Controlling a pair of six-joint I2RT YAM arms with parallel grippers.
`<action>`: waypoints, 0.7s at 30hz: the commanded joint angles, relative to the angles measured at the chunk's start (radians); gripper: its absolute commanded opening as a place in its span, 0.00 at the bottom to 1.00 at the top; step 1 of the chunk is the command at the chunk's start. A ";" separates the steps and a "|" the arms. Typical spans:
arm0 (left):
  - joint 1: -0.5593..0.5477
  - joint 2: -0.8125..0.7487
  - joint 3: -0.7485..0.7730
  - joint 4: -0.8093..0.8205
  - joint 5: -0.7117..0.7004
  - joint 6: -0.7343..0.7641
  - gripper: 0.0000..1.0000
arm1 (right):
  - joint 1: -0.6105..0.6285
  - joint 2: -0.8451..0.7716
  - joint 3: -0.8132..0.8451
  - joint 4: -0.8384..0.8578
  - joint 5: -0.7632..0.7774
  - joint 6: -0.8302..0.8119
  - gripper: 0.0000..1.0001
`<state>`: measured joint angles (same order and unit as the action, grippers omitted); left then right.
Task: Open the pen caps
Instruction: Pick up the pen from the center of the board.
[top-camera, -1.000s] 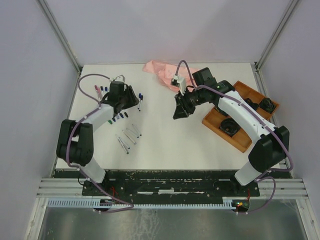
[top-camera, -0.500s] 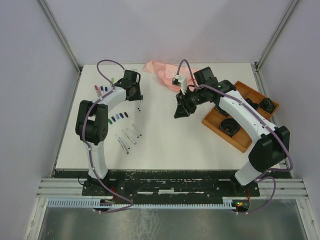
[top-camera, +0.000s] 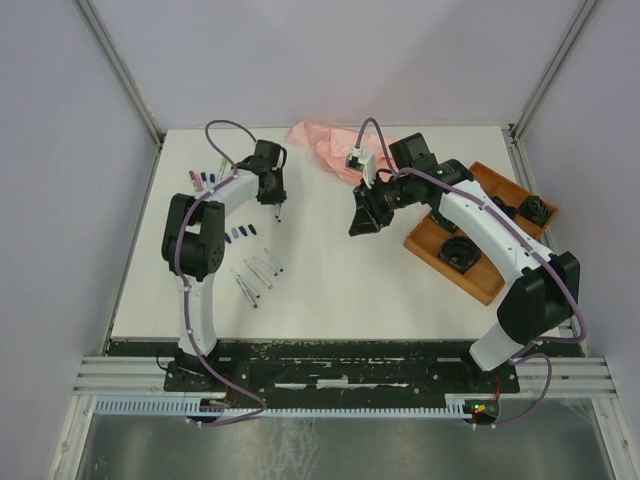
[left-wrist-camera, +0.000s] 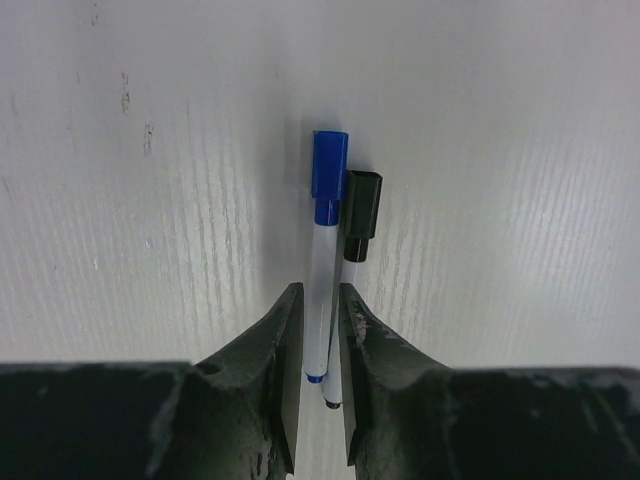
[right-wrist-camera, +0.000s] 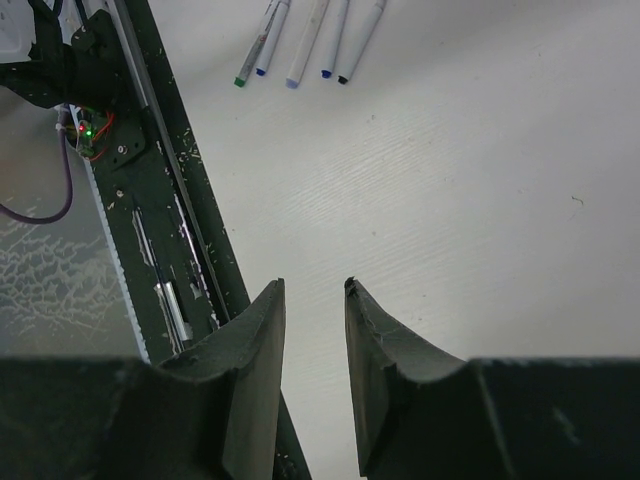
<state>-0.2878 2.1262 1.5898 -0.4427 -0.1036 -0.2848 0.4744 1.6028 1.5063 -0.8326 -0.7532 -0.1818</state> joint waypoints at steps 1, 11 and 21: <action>-0.003 0.019 0.044 -0.007 -0.013 0.058 0.26 | -0.006 -0.014 0.001 0.015 -0.032 -0.015 0.37; -0.002 0.034 0.047 -0.019 -0.032 0.065 0.23 | -0.008 -0.009 0.000 0.015 -0.044 -0.010 0.37; -0.001 0.026 0.039 -0.024 -0.057 0.063 0.08 | -0.011 -0.003 -0.004 0.016 -0.068 0.000 0.37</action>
<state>-0.2878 2.1517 1.5978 -0.4702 -0.1257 -0.2672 0.4686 1.6028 1.5063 -0.8326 -0.7807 -0.1810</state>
